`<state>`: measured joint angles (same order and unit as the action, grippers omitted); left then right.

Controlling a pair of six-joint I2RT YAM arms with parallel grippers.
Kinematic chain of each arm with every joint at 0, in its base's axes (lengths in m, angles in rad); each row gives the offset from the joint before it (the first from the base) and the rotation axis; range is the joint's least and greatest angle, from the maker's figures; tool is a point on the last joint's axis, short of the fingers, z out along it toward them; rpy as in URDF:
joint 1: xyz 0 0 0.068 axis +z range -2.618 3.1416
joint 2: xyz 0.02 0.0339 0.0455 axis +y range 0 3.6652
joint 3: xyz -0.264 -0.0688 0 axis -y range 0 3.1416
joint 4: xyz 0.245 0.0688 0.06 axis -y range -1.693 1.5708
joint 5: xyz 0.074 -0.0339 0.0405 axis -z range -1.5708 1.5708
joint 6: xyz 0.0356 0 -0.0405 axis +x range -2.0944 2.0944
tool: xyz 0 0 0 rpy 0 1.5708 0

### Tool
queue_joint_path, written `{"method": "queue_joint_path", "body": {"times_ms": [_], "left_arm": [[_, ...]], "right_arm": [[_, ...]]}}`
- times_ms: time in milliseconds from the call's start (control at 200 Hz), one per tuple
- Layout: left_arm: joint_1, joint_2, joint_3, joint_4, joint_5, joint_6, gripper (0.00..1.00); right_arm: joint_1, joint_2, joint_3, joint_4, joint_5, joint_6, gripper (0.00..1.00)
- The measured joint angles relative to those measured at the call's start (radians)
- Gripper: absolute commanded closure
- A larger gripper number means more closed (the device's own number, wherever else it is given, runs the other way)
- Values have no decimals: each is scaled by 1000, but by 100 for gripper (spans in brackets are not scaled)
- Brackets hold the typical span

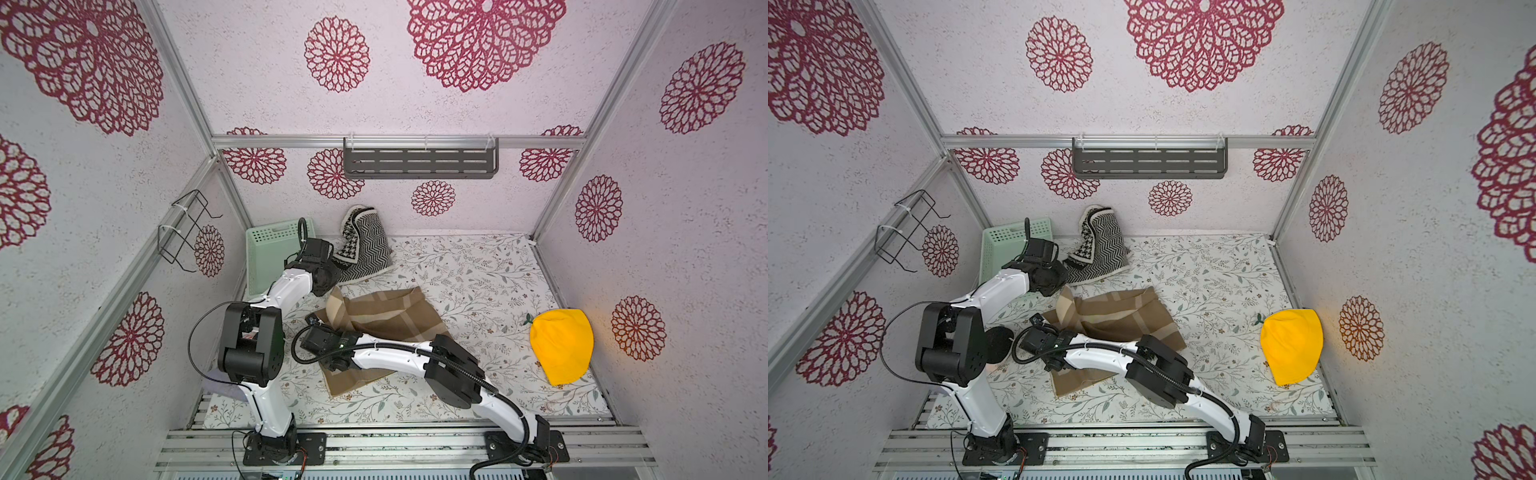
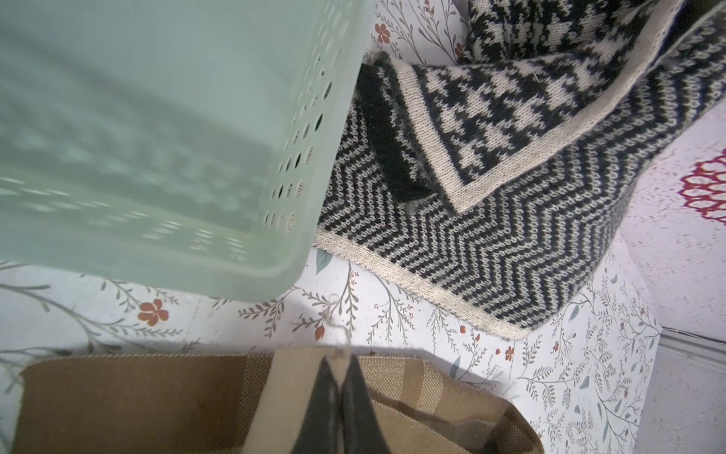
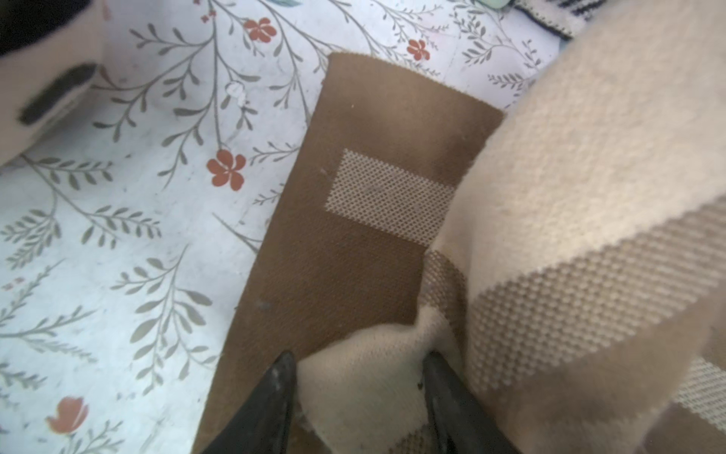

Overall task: Roll up the scarf and place it into the basket
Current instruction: Fold the scarf at the center of the board.

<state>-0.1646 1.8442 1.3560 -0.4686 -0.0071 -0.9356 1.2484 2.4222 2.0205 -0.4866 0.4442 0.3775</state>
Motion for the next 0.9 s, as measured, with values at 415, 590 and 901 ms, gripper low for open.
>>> {"method": "queue_joint_path", "body": {"times_ms": [415, 590, 901], "left_arm": [[0, 0, 0, -2, 0, 0, 100], [0, 0, 1, -10, -2, 5, 100], [-1, -5, 77, -56, -1, 29, 100]], "right_arm": [[-2, 20, 4, 8, -45, 8, 81], [-2, 0, -20, 11, -32, -1, 97], [-2, -280, -255, 41, -12, -3, 100]]}}
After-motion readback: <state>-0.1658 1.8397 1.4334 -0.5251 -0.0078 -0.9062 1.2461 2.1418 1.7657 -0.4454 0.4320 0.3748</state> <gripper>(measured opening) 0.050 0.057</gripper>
